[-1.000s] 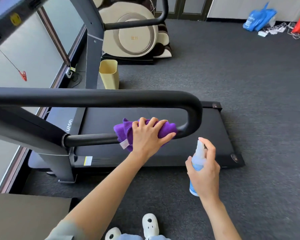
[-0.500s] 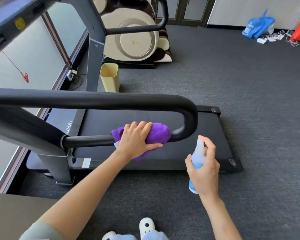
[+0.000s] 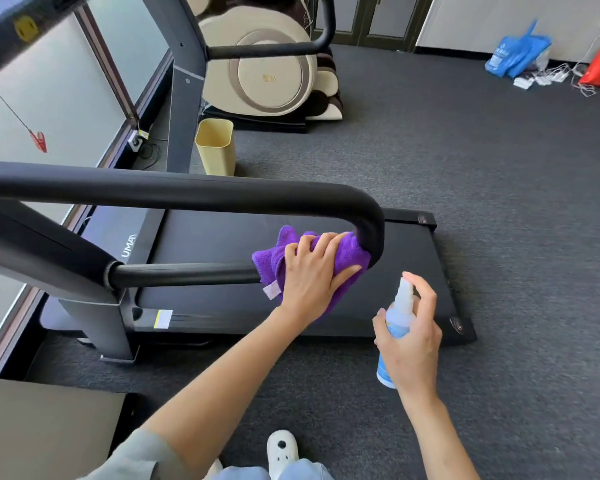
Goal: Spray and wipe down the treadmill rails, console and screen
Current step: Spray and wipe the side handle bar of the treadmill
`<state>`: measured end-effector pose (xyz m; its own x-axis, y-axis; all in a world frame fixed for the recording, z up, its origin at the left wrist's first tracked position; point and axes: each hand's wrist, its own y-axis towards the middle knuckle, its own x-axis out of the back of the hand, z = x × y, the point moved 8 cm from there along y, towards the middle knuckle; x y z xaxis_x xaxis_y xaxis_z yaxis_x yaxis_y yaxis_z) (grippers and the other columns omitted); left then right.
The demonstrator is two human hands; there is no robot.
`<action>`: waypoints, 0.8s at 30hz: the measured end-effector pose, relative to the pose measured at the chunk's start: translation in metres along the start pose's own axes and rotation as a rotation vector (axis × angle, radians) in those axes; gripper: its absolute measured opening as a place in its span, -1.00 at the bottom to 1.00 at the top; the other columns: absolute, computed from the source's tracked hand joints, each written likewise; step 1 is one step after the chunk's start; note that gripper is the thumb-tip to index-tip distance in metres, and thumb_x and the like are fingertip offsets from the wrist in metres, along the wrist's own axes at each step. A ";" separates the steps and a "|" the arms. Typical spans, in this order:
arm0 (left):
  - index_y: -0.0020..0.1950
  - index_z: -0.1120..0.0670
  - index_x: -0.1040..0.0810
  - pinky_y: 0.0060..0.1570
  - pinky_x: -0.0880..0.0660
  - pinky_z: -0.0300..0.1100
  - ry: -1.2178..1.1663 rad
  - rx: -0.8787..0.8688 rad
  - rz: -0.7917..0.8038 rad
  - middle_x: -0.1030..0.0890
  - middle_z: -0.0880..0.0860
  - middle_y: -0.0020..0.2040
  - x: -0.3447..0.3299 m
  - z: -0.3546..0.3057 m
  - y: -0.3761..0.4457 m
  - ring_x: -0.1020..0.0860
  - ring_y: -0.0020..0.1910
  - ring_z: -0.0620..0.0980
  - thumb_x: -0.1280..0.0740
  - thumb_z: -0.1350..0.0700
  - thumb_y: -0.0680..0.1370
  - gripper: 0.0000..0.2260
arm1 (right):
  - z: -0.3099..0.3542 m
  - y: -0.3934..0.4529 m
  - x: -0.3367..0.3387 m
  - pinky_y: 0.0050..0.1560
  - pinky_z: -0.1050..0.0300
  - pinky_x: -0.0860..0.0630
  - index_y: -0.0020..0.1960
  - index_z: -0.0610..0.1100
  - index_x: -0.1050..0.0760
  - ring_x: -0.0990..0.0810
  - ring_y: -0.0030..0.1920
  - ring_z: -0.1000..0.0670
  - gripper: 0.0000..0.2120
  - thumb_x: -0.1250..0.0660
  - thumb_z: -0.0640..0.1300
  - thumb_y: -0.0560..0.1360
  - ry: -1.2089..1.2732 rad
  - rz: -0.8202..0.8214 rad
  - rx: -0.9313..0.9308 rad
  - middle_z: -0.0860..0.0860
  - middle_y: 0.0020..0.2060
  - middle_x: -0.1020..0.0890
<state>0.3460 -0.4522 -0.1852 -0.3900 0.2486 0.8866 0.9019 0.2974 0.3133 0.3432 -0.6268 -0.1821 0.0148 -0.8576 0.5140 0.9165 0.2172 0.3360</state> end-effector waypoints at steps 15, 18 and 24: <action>0.12 0.21 -0.54 -0.04 -0.40 0.00 -0.352 0.176 -0.246 -0.59 0.08 -0.03 0.007 -0.013 0.007 -0.54 -0.13 0.11 -0.45 -0.23 0.38 -0.44 | -0.007 0.013 0.005 0.05 -0.12 -0.56 0.32 0.05 -0.29 -0.63 -0.06 -0.22 -0.37 -0.41 -0.42 0.42 0.001 0.002 0.014 -0.19 0.04 -0.62; 0.09 0.15 -0.56 -0.15 -0.44 -0.01 -0.176 0.114 -0.225 -0.59 0.05 -0.07 0.006 -0.007 0.006 -0.54 -0.19 0.10 -0.30 -0.35 0.40 -0.41 | -0.008 0.009 0.002 0.06 -0.12 -0.57 0.32 0.06 -0.29 -0.62 -0.05 -0.20 -0.36 -0.41 -0.42 0.42 0.004 0.013 0.007 -0.18 0.05 -0.62; 0.18 -0.02 -0.54 -0.07 -0.41 0.00 0.142 0.014 0.019 -0.56 -0.02 0.06 -0.005 0.032 -0.003 -0.51 -0.06 0.10 -0.19 -0.50 0.35 -0.34 | 0.002 0.005 -0.012 0.09 0.26 -0.46 0.33 0.03 -0.29 -0.61 0.00 -0.16 -0.36 -0.42 -0.42 0.41 0.006 0.019 0.044 -0.03 0.16 -0.58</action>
<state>0.3390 -0.4247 -0.2012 -0.3415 0.1213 0.9320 0.9058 0.3070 0.2919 0.3464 -0.6140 -0.1850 0.0345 -0.8557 0.5163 0.8974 0.2539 0.3608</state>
